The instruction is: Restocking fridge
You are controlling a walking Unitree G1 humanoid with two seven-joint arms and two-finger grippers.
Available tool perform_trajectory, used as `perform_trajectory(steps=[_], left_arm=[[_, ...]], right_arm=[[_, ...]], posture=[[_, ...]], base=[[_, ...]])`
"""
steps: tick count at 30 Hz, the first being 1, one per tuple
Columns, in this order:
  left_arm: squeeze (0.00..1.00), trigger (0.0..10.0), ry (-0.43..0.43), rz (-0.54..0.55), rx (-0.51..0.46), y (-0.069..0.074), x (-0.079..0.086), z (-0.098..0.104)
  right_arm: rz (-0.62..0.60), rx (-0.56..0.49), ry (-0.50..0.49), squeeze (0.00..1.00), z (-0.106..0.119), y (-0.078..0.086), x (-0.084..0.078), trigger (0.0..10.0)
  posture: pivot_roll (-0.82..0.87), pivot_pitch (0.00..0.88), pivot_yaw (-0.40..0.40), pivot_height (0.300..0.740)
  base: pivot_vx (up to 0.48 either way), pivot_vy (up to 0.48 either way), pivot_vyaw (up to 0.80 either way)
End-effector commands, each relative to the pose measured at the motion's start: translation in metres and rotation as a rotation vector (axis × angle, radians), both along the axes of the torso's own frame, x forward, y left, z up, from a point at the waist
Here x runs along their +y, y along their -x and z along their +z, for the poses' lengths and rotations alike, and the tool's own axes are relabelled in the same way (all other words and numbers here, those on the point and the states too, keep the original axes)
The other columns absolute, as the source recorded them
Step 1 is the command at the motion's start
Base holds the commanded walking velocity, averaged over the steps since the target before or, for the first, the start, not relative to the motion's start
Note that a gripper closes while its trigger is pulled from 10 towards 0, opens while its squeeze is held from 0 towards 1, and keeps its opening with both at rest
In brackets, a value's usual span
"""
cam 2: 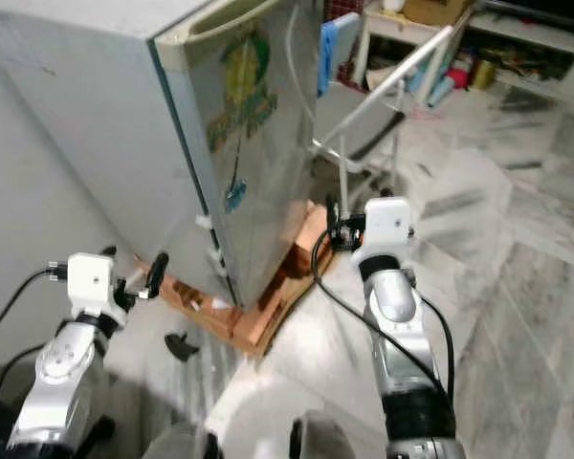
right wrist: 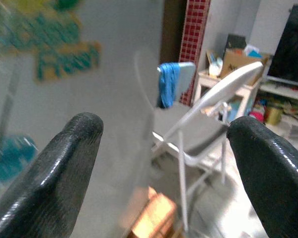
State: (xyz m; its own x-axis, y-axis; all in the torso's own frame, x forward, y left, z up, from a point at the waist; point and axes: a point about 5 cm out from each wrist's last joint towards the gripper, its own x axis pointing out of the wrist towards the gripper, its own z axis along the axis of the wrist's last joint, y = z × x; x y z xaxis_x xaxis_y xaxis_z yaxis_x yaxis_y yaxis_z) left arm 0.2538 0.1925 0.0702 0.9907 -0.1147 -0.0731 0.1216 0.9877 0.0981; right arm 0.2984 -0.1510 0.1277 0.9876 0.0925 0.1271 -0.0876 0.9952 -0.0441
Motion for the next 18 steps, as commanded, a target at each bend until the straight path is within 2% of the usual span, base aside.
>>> perform_trajectory(steps=[1,10,13,18], left_arm=[[0.0,10.0,-0.016,0.023,0.001,0.0008,0.0079,0.0011],[0.0,10.0,-0.03,-0.063,0.054,0.0057,-0.0002,-0.0051],[0.0,10.0,-0.055,-0.065,0.036,0.0037,-0.0005,-0.0028],[0.0,10.0,-0.033,-0.056,0.021,-0.0002,0.0003,0.0022]], right_arm=[[0.016,-0.017,-0.006,0.0,0.0039,-0.0004,0.0056,10.0],[0.021,-0.007,-0.006,0.0,0.0014,-0.0008,0.007,10.0],[0.028,-0.004,-0.009,0.0,0.0004,-0.0004,0.0096,10.0],[0.03,-0.004,-0.008,0.0,0.0005,0.0001,0.0102,10.0]], posture=[[-0.01,0.102,-0.018,0.74],[0.0,0.104,-0.026,0.74],[0.0,0.102,-0.028,0.74],[0.0,0.104,-0.028,0.74]], base=[[0.0,0.259,-0.8],[0.0,0.0,-0.8],[0.0,0.0,-0.8],[0.0,0.0,-0.8]])
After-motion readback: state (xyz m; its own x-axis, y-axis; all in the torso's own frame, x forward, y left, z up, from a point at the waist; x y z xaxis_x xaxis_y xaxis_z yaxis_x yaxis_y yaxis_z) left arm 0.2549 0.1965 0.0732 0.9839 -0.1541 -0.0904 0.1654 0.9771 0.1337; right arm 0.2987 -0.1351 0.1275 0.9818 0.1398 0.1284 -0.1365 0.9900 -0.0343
